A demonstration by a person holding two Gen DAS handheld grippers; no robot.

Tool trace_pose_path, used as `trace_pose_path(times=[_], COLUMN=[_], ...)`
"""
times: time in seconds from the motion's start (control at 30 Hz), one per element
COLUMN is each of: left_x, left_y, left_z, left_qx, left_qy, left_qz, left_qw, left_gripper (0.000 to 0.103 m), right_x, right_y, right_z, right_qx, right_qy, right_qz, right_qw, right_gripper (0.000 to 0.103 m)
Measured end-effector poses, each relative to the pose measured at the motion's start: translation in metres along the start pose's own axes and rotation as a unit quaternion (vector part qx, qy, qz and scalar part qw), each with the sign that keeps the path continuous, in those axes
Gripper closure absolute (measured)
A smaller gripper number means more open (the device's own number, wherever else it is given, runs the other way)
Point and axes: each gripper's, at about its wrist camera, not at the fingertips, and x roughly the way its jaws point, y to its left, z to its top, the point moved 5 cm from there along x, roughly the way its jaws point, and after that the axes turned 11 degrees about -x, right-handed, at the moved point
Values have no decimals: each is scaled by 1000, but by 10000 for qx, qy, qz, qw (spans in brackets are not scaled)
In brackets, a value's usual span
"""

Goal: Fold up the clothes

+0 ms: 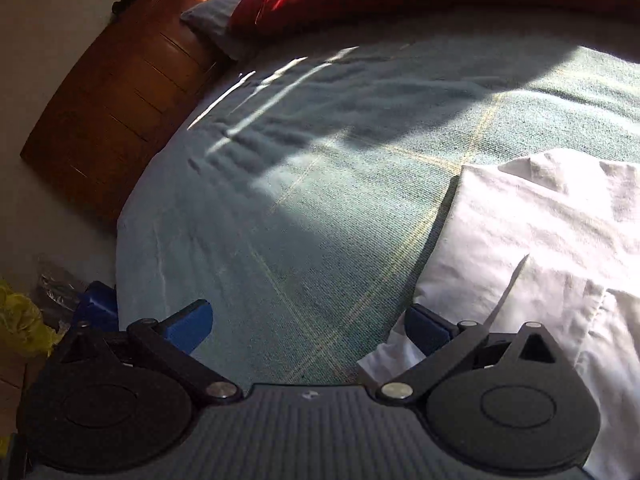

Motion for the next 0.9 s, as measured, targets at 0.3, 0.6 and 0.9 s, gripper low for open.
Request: trace_pose_path(times=[0.3, 0.6, 0.9], left_x=[-1, -8, -25], left_y=[1, -8, -30], left_z=[-2, -7, -29], left_qx=[-53, -30, 411], left_qy=[-47, -27, 177], left_qz=[-310, -426, -361], left_qw=[9995, 9991, 9983], left_gripper=[1, 1, 1], right_x=[29, -19, -183], right_y=[-55, -40, 8], right_z=[27, 49, -8], right_qx=[434, 526, 124], right_qy=[-201, -823, -931], right_qz=[-811, -1187, -2307], right_qw=[9956, 9881, 9685], right_gripper=[0, 0, 0])
